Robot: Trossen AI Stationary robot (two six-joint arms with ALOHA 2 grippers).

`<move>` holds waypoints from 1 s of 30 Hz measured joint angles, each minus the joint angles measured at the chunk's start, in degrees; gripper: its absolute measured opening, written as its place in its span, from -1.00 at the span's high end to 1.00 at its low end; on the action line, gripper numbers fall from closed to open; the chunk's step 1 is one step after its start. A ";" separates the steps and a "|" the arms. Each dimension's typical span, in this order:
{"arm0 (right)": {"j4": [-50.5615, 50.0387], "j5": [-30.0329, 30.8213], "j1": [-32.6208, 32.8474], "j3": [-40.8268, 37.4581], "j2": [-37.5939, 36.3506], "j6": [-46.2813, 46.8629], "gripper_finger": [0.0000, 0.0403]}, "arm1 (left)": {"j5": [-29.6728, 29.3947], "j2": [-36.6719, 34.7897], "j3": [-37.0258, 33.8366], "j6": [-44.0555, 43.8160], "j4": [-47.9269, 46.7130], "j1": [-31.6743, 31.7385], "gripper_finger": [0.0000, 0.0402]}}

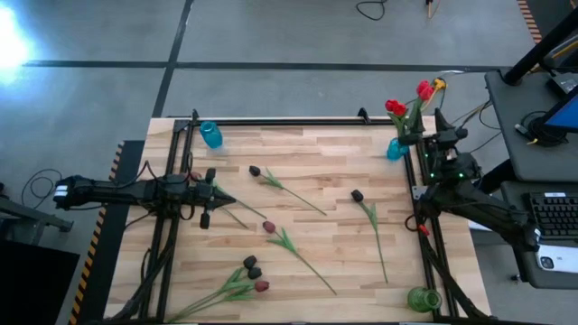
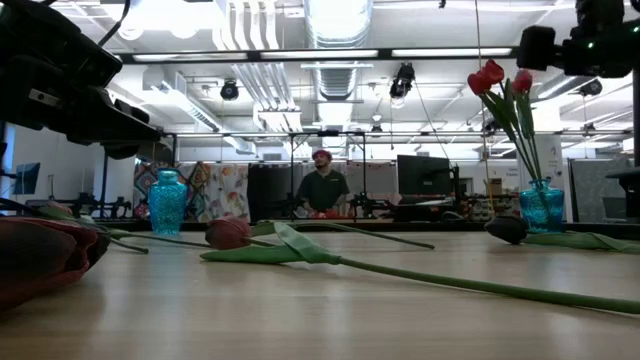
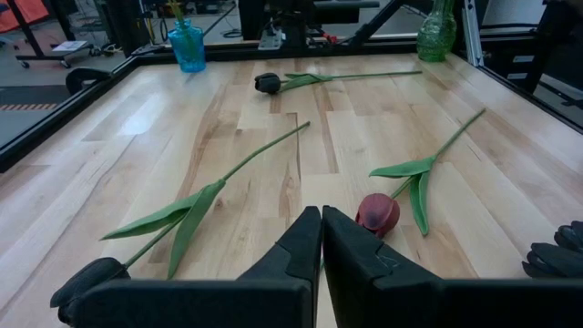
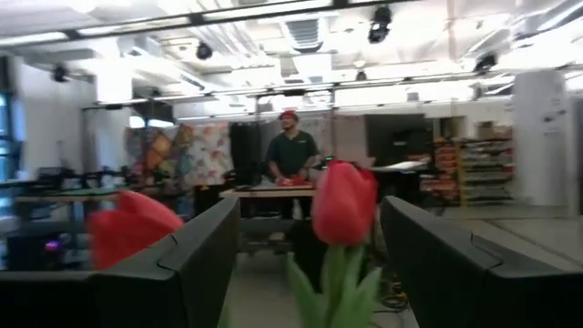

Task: Sort flowers into vase by color
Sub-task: Put the black tulip into the left blue vase

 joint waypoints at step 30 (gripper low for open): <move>-29.67 16.29 39.83 12.83 3.54 4.71 -0.12 | 0.00 0.00 0.02 0.02 0.00 0.01 1.00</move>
